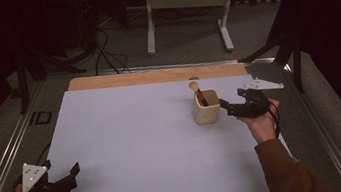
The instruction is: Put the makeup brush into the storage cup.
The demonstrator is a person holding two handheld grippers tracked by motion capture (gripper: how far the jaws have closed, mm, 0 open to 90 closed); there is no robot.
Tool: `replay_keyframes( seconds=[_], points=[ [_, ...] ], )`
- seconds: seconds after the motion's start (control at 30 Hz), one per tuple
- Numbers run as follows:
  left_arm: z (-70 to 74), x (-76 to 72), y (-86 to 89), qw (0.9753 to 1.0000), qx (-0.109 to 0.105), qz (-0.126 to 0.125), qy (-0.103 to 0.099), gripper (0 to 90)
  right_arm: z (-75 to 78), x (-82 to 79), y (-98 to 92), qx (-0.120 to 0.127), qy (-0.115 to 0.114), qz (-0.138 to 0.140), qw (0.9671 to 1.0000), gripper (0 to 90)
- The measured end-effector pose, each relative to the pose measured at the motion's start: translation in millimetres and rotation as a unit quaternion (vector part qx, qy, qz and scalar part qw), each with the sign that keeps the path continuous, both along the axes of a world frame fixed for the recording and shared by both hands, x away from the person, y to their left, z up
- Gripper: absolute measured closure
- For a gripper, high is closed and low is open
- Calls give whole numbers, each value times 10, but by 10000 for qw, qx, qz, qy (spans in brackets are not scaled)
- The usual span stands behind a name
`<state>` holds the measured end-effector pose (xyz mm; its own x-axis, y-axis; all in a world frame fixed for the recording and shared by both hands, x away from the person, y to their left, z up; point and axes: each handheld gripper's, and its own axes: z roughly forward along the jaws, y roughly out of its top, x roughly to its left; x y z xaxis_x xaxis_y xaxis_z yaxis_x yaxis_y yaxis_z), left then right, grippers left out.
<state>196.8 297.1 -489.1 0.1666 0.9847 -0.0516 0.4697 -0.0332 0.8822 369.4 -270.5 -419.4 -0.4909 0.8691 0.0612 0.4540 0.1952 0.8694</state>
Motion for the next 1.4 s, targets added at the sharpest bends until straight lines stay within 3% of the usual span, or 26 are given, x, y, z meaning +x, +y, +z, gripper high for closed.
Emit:
replay_keyframes(
  seconds=[0.83,1.23,1.4],
  points=[
    [2,-1,-1,10000,3,28,-11,97,-215,-290,-215,226,-2,-56,9997,143],
    [6,-5,-2,10000,-7,26,-32,97,-328,-498,-381,504,15,-72,9987,131],
    [10,-6,-8,10000,-10,8,-28,97,-369,-602,-438,581,-76,-25,9983,134]
  ],
)
